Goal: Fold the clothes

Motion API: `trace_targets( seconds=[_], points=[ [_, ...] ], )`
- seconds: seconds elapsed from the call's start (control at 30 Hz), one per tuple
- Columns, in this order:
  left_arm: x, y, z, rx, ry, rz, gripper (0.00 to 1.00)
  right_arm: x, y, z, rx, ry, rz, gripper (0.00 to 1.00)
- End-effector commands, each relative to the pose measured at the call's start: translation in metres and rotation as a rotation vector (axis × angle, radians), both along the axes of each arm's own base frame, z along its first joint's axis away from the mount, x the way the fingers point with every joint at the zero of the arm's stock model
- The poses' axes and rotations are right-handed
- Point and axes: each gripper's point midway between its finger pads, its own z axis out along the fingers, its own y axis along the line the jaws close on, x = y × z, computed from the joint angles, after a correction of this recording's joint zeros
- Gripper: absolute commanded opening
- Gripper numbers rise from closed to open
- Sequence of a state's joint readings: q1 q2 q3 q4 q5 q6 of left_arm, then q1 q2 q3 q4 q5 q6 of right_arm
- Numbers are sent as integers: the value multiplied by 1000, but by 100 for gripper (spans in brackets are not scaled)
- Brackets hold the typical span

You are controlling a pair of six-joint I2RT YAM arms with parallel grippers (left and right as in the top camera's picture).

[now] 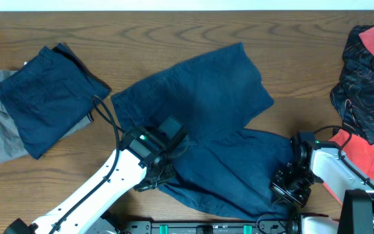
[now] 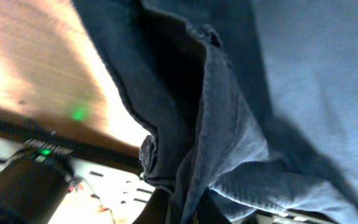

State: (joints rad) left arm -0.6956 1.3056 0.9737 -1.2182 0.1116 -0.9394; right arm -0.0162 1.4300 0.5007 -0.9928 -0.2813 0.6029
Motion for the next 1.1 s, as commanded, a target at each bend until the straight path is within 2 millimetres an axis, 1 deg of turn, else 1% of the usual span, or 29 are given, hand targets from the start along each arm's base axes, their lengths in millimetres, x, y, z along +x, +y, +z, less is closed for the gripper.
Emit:
trace_targets(
  seconds=[0.0, 0.07, 0.1, 0.13, 0.17, 0.2, 0.27, 0.3, 0.37, 0.43, 0.47, 0.5, 0.53, 0.57, 0.63, 0.73, 0.9, 1.03, 1.07],
  points=[
    [9, -2, -2, -3, -41, 6, 6, 14, 5, -8, 21, -70, -13, 1],
    [18, -6, -2, -14, -80, 5, 6, 28, 7, -8, 32, -118, -20, 1],
    [22, -6, -2, -8, -103, 6, 6, 40, 6, -7, 26, -155, -27, 1],
    [27, -4, -2, 4, -128, 5, 6, 53, 5, -5, 23, -198, -31, 1],
    [35, -1, -1, 27, -167, 6, 6, 74, 1, -3, 8, -269, -34, 1],
    [40, 1, -1, 42, -193, 6, 6, 87, -2, 0, -6, -311, -37, 1],
    [50, 6, 1, 76, -248, 9, 6, 121, -11, 12, -42, -417, -46, 1],
    [56, 7, 2, 88, -278, 11, 6, 139, -18, 21, -70, -468, -51, 1],
    [63, 8, 4, 95, -311, 14, 6, 161, -27, 36, -109, -532, -39, 1],
    [68, 6, 5, 91, -336, 18, 6, 182, -32, 53, -127, -604, 5, 1],
    [71, 4, 5, 83, -345, 20, 6, 189, -33, 60, -132, -629, 28, 8],
    [73, 2, 6, 76, -353, 22, 6, 192, -33, 64, -132, -641, 47, 26],
    [75, 0, 6, 68, -363, 23, 6, 193, -33, 68, -131, -639, 61, 43],
    [77, -1, 7, 62, -371, 24, 6, 190, -33, 69, -129, -628, 69, 47],
    [79, -3, 7, 53, -380, 26, 6, 178, -32, 68, -124, -572, 72, 49],
    [79, -3, 7, 54, -379, 26, 7, 152, -32, 63, -118, -464, 71, 49],
    [77, -2, 7, 58, -373, 25, 6, 114, -33, 54, -136, -307, 24, 49],
    [76, -1, 6, 63, -368, 24, 6, 93, -33, 35, -157, -233, -62, 51],
    [76, -1, 6, 64, -366, 23, 6, 90, -33, 30, -162, -226, -88, 53]
  ],
)
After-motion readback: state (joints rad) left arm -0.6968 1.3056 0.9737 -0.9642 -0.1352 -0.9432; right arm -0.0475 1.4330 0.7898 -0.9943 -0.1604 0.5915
